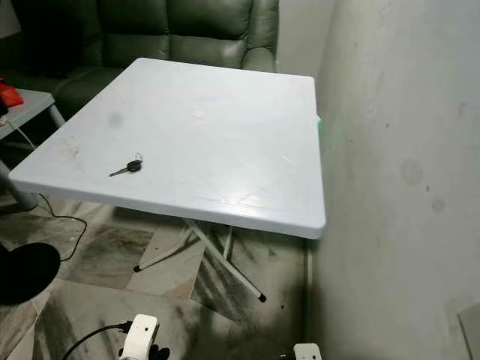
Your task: Hang keys on a hook
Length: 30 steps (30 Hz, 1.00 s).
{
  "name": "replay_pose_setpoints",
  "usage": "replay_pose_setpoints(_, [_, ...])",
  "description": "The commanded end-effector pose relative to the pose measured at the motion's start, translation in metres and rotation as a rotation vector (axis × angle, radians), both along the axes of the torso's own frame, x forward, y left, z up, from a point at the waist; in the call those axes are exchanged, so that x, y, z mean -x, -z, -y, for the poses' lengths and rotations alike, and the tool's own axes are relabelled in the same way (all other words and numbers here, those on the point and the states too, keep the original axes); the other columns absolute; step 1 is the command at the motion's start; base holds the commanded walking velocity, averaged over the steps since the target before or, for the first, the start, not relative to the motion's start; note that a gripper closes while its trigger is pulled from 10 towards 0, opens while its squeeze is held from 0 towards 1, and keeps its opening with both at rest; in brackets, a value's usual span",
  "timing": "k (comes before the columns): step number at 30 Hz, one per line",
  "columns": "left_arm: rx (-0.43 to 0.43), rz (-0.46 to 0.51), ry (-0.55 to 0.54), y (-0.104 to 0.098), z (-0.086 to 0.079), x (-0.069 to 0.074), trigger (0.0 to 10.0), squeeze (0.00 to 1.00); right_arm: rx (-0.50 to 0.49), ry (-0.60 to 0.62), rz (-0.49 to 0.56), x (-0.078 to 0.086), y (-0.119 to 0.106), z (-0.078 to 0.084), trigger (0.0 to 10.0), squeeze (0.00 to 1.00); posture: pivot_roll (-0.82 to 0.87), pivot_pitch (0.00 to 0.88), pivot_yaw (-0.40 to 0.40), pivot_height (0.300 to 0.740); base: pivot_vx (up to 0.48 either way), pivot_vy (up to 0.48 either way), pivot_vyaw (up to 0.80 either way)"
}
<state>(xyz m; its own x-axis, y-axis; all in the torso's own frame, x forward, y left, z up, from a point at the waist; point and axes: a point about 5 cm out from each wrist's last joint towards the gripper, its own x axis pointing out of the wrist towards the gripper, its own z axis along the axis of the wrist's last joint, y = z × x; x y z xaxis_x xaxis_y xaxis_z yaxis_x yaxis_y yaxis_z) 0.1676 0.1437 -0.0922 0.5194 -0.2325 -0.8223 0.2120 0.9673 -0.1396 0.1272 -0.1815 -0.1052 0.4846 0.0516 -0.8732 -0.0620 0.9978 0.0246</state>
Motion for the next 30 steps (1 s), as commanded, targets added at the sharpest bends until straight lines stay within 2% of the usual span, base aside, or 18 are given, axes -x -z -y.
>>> replay_pose_setpoints(1, [-0.016, -0.005, 0.005, -0.0001, -0.0047, -0.0004, 10.0, 0.00, -0.004, -0.007, -0.007, 0.0006, 0.0007, -0.0039, 10.0, 0.00, -0.07, 0.000, -0.026, 0.740, 0.000, 0.386, 0.00])
replay_pose_setpoints(30, [-0.015, -0.014, 0.001, 0.0009, -0.0048, 0.0019, 10.0, 0.00, 0.000, -0.010, -0.016, 0.0034, 0.0015, -0.0026, 10.0, 0.00, -0.07, 0.000, -0.032, 0.740, 0.000, 0.396, 0.00])
